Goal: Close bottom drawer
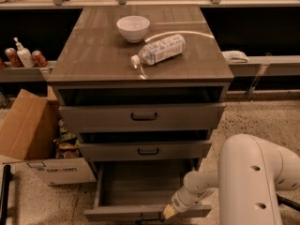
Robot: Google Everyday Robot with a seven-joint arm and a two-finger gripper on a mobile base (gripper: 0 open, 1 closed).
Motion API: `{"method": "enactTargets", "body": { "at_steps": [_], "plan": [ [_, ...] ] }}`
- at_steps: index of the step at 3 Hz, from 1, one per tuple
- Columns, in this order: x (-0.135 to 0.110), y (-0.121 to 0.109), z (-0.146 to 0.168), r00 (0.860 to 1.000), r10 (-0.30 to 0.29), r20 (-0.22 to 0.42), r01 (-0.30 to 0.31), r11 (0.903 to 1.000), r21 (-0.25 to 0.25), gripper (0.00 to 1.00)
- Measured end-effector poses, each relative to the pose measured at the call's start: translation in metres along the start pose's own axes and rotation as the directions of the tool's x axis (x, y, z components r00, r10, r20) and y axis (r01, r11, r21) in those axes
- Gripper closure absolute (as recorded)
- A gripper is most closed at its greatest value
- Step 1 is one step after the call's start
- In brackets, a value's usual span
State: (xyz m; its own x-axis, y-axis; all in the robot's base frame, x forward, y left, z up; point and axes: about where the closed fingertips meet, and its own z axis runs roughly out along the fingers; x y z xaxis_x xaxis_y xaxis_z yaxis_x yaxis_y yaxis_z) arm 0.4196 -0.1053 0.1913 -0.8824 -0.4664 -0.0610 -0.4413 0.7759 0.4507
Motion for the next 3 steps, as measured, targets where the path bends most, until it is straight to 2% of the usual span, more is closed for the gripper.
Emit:
{"method": "enactTargets", "body": {
  "at_steps": [3],
  "plan": [
    [0.0, 0.0002, -0.0004, 1.0, 0.0, 0.0, 0.0, 1.0, 0.0, 1.0]
  ]
}}
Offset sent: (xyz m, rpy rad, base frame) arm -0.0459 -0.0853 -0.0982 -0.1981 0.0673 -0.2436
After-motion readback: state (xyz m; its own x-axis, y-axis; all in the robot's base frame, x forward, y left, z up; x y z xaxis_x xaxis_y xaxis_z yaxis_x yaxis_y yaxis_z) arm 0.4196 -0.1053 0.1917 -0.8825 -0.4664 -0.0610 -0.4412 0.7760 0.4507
